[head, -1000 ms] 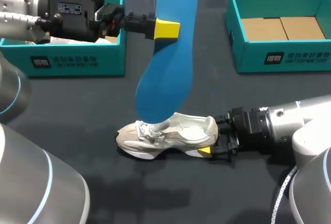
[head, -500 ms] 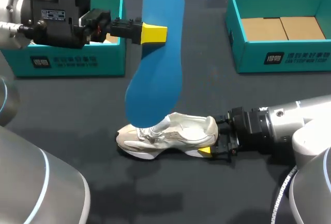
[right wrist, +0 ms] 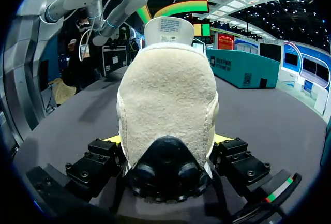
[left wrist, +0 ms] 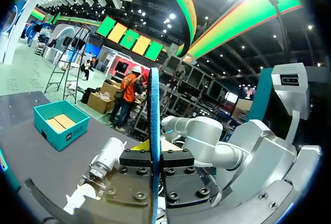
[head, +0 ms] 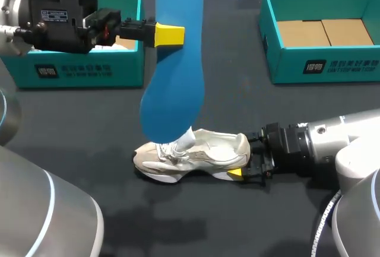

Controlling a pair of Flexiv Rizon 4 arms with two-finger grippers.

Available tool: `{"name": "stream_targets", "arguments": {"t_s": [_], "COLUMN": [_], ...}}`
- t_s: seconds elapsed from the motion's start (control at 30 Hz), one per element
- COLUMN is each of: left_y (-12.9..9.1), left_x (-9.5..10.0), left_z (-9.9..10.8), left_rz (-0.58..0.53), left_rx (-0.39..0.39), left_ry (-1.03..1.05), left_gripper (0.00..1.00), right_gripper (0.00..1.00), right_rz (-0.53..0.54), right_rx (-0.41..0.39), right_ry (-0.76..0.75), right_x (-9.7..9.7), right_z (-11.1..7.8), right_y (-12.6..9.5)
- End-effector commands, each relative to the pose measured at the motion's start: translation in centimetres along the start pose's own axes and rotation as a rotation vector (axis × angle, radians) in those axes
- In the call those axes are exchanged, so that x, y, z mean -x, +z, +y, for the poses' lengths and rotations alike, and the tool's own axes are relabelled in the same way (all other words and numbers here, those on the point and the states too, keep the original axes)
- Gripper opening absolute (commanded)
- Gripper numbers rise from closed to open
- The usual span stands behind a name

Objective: Take the shoe out of the shoebox, open the shoe tongue, remove and reinsert the insole, then place the shoe into the shoebox

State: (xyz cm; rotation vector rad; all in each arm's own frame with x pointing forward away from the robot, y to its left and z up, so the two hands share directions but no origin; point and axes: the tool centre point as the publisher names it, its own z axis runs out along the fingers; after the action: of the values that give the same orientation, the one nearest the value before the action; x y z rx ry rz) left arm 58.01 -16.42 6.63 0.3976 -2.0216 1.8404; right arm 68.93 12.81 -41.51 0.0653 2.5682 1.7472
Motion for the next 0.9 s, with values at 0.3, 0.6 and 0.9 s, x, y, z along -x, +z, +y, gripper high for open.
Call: {"name": "stream_targets", "arguments": {"t_s": [0.3,0.6,0.9], "left_y": [0.1,0.1,0.1], "left_x": [0.1,0.1,0.1], "left_z": [0.1,0.1,0.1], "left_rz": [0.0,0.0,0.0], "left_rx": [0.001,0.001,0.001], "left_ry": [0.0,0.0,0.0], "left_gripper": [0.0,0.0,0.0], "right_gripper": [0.0,1.0,1.0], "right_rz": [-0.01,-0.045,-0.07], "right_rx": [-0.025,-0.094,-0.222], "right_ry": [0.014,0.037,0.054], "right_x": [0.1,-0.3,-0.9], "right_z": [-0.2,-0.2,0.2], "right_y": [-0.1,-0.9,-2.8]}}
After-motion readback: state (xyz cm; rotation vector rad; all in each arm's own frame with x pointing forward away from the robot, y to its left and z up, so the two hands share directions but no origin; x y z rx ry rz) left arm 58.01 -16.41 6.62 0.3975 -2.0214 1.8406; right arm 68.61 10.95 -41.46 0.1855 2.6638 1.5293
